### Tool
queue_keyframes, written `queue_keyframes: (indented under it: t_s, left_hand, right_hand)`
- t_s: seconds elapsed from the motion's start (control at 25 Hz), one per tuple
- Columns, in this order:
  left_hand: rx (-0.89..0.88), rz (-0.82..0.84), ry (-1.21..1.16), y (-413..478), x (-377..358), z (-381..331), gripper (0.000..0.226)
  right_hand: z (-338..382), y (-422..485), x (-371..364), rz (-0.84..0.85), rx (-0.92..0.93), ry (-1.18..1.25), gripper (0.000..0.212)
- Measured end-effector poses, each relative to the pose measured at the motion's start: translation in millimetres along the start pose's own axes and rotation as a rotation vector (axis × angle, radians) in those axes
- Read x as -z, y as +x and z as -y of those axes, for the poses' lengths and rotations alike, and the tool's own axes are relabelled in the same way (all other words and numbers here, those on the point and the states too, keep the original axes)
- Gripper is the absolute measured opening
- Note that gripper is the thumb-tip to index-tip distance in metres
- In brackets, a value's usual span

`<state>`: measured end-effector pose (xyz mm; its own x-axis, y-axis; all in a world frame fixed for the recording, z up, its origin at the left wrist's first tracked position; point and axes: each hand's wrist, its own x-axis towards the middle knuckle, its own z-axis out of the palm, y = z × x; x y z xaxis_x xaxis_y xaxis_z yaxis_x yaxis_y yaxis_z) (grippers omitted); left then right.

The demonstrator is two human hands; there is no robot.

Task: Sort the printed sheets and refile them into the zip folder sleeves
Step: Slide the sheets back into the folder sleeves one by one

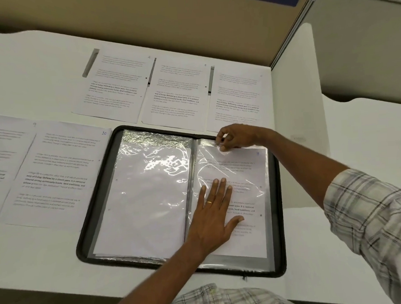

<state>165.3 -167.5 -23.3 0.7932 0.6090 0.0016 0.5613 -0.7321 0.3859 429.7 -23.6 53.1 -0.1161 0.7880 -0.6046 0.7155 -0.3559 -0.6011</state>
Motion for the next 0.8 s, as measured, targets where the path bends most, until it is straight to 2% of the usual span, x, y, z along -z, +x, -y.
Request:
queue_keyframes:
  t_s: [0.28, 0.48, 0.64, 0.8]
  left_hand:
    - [-0.001, 0.002, -0.002, -10, 3, 1, 0.083]
    - [0.008, 0.000, 0.005, -21, 6, 1, 0.077]
    - [-0.026, 0.001, -0.021, -27, -4, 4, 0.070]
    - [-0.026, -0.019, 0.014, -22, -6, 1, 0.070]
  right_hand:
    - [6, -12, -3, -0.099, 0.027, -0.153, 0.050]
    - [-2, -19, -9, -0.069, -0.035, -0.050, 0.043]
    - [5, -26, -14, -0.045, -0.057, -0.148, 0.040]
    - [3, -30, -22, -0.052, -0.087, -0.137, 0.040]
